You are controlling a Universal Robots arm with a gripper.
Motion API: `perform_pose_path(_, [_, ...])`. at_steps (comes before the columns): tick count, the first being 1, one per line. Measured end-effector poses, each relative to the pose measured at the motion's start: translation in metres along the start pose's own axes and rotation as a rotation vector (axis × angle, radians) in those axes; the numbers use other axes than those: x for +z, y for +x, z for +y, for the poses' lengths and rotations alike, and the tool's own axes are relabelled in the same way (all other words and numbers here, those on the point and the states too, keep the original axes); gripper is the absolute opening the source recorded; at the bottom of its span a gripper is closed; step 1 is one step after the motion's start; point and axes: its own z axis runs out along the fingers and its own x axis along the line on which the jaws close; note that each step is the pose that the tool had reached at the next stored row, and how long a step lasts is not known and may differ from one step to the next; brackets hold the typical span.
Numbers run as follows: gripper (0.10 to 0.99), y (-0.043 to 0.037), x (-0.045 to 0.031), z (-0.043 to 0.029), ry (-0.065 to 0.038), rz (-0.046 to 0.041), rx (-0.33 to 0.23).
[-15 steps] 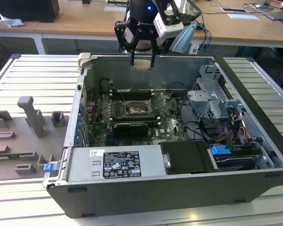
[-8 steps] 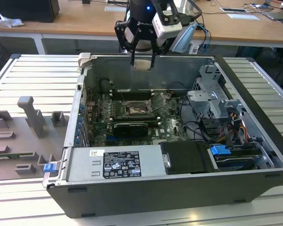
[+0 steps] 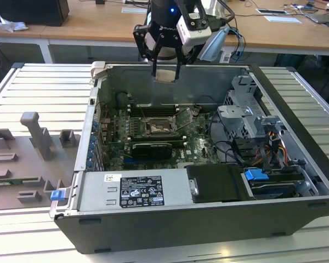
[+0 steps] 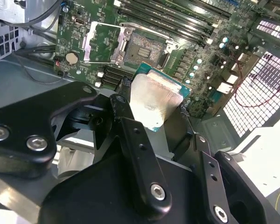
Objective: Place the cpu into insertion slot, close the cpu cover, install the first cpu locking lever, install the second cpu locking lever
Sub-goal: 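Place the cpu into insertion slot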
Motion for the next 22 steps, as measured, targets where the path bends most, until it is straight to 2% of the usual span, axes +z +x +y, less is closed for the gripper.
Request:
perform_pose_path(13, [0.529, 0.0, 0.0009, -0.0001, -0.002, -0.0161, 0.18])
perform_pose_path(22, [0.529, 0.0, 0.0013, -0.0001, -0.004, -0.0248, 0.279])
